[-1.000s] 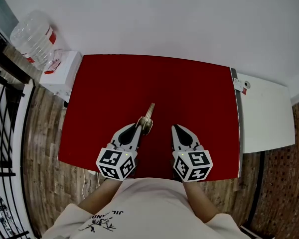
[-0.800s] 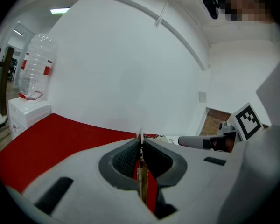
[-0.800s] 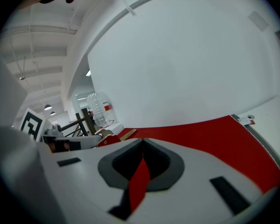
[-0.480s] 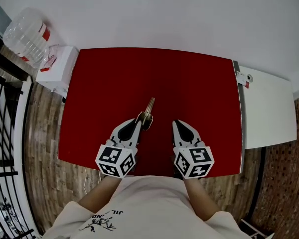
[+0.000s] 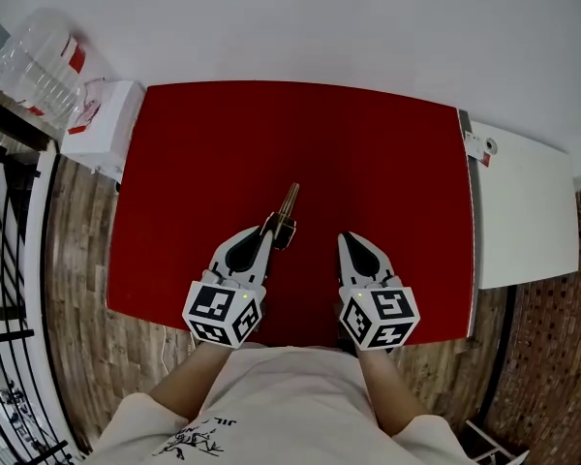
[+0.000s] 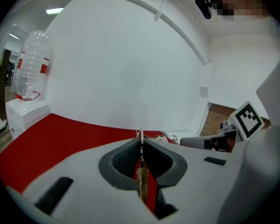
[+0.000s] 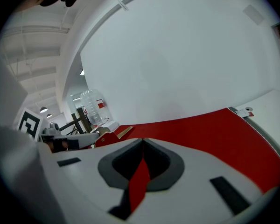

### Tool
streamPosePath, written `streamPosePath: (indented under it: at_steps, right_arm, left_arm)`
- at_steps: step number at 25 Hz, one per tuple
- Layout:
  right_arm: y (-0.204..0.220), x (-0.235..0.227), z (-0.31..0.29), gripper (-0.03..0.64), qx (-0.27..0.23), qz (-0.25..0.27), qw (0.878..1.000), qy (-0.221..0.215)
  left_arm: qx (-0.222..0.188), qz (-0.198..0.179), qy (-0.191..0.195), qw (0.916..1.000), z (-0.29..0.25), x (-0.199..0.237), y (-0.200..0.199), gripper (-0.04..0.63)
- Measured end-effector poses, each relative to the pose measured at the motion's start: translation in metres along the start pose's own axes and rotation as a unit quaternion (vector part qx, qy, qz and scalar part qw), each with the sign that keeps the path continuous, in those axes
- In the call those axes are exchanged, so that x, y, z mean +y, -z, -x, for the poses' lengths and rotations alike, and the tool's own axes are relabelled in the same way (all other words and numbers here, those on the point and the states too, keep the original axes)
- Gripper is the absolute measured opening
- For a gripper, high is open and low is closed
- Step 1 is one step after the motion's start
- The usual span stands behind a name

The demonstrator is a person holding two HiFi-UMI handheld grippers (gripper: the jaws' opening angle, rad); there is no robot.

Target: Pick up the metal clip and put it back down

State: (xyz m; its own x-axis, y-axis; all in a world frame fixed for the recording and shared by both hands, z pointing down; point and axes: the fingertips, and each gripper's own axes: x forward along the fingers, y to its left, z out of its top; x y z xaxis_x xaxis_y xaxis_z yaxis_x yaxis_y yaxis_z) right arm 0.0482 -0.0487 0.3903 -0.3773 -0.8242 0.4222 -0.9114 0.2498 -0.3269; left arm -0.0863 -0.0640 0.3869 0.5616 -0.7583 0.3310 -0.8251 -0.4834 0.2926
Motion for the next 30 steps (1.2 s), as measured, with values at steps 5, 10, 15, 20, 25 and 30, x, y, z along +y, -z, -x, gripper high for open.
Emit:
streamPosePath:
  at_steps: [5,10,15,20,25,30]
  right_arm:
    - [0.009,-0.012,-0.010,0.006,0.005,-0.014,1.000,0.005]
    - [0.020,-0.018,-0.021,0.006,0.011,-0.009,1.000,0.008]
    - [0.030,-0.025,-0.032,0.006,0.015,-0.020,1.000,0.016]
    - [0.042,-0.031,-0.041,0.006,0.023,-0.022,0.999,0.019]
    - [0.052,-0.034,-0.048,0.006,0.031,-0.027,0.999,0.019]
    - [0.061,-0.036,-0.055,0.006,0.038,-0.034,0.999,0.018]
  left_arm:
    - [-0.001,-0.005,-0.006,1.0000,-0.012,0.010,0.010,0.026]
    - [0.005,-0.010,-0.012,0.9999,-0.026,0.024,0.026,0.026]
    - [0.016,-0.004,-0.016,0.9997,-0.040,0.037,0.043,0.026]
    - [0.032,-0.015,-0.009,0.9994,-0.055,0.040,0.061,0.026]
    - [0.049,-0.026,-0.009,0.9984,-0.065,0.047,0.078,0.026]
    - [0.062,-0.034,-0.011,0.9974,-0.078,0.059,0.092,0.026]
